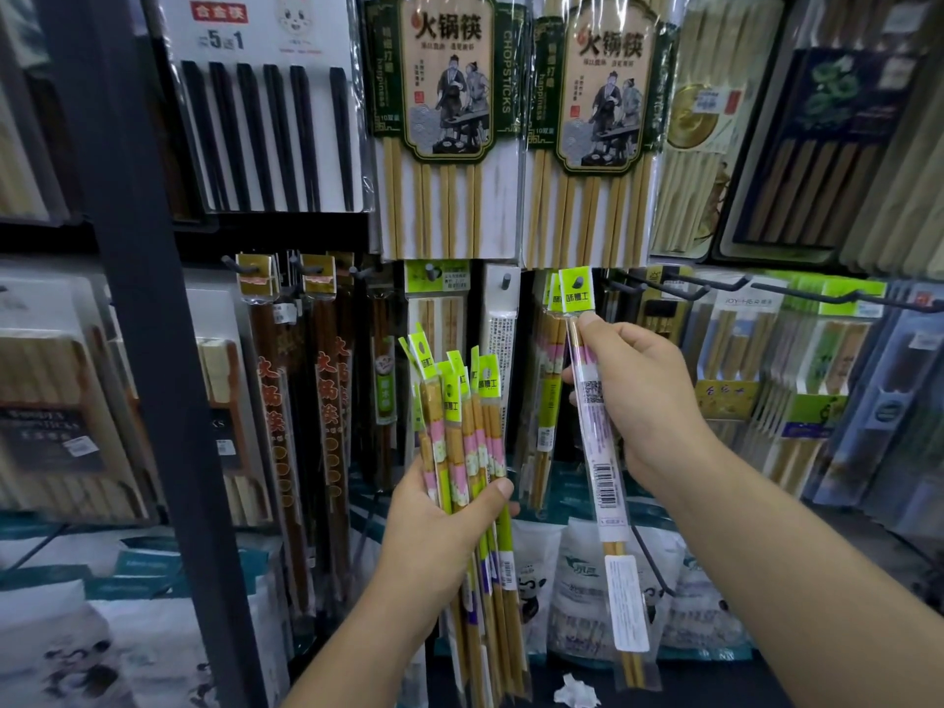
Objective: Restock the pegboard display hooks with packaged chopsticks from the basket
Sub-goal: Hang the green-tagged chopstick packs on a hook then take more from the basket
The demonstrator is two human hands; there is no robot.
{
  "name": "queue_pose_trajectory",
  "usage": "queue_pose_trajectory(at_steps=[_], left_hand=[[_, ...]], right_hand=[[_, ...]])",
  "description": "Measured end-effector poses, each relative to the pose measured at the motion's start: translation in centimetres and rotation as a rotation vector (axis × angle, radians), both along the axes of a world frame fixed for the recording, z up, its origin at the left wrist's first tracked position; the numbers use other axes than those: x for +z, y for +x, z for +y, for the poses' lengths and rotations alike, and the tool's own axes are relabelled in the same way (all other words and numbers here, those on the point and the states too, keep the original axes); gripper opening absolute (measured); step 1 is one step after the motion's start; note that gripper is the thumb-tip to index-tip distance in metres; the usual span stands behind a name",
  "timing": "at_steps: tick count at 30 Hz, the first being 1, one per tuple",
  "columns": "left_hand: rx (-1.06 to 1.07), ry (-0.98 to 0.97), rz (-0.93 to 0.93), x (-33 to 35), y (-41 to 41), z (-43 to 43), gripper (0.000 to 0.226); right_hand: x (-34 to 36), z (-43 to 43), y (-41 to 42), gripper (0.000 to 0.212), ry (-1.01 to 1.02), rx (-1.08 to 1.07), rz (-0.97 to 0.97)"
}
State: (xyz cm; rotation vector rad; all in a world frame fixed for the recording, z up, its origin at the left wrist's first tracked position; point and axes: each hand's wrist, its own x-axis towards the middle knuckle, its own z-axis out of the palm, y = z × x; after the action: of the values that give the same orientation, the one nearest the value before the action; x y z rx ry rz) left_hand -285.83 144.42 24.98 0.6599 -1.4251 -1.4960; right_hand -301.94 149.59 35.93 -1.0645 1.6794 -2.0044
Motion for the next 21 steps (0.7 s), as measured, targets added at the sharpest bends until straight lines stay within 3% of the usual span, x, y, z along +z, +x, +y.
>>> queue_pose_trajectory(at_steps=[6, 11, 18, 21], left_hand=[[0.012, -0.005, -0.020, -0.2, 0.1, -0.1, 0.030], [0.020, -0.031, -0.033, -0.2, 0.1, -0.1, 0.029], [0.012, -0.017, -0.011, -0.1, 0.1, -0.1, 0.031], [0.039, -0.058, -0.050, -0.2, 0.1, -0.2, 0.035]], right_hand=[[-0.8, -0.9, -0.4, 0.050, 0.016, -0.013, -0.028], [-1.1, -2.1, -0.9, 0.045, 0.069, -0.099, 0.159], [-3.1, -1.5, -0.8, 0.021, 0.060, -0.241, 0.269], [-3.9, -0.6, 0.7, 0.019, 0.052, -0.053, 0.330]])
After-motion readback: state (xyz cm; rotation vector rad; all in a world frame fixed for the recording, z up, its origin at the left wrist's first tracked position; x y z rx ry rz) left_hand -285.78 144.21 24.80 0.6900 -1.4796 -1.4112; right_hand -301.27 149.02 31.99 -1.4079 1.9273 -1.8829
